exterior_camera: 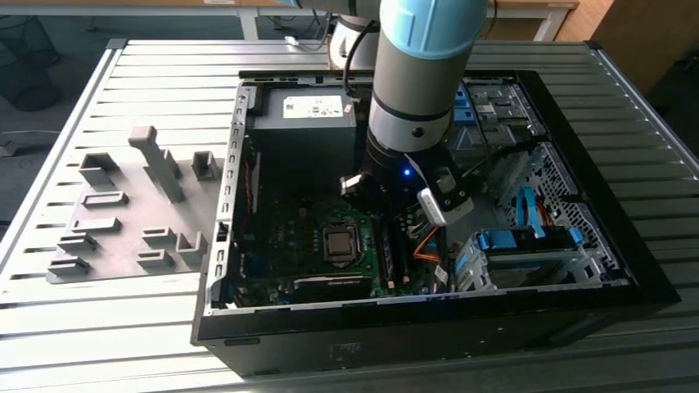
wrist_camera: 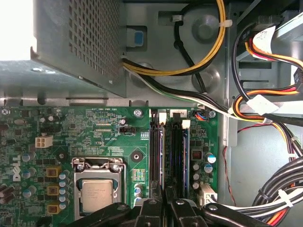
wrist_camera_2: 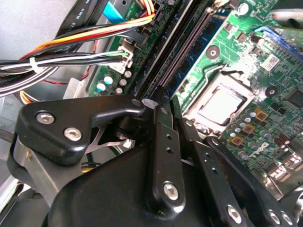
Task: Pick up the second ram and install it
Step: 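Insert the second ram into the second slot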
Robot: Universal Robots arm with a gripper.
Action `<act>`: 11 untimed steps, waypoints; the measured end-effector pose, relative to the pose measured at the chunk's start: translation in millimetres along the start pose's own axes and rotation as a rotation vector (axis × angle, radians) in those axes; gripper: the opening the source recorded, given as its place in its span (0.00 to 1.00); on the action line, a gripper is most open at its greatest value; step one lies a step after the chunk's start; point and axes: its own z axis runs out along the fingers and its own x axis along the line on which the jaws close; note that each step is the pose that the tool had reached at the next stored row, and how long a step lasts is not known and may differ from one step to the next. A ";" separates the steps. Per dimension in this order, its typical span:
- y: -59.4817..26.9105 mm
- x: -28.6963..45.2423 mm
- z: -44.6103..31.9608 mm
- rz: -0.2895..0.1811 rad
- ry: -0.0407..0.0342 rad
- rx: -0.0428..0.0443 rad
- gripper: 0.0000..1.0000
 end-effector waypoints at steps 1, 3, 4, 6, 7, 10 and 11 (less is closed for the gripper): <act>0.0 0.0 0.2 0.000 0.0000 -0.0001 0.14; 0.0 0.0 0.4 0.000 0.0001 0.0000 0.14; -0.1 -0.1 0.5 0.000 -0.0001 -0.0002 0.14; -0.6 -0.1 0.6 0.000 0.0002 -0.0004 0.14; -0.9 -0.1 0.5 0.000 0.0003 -0.0003 0.14; -1.4 -0.1 0.5 0.000 0.0008 -0.0001 0.14; -1.5 -0.1 0.5 0.000 0.0008 -0.0001 0.14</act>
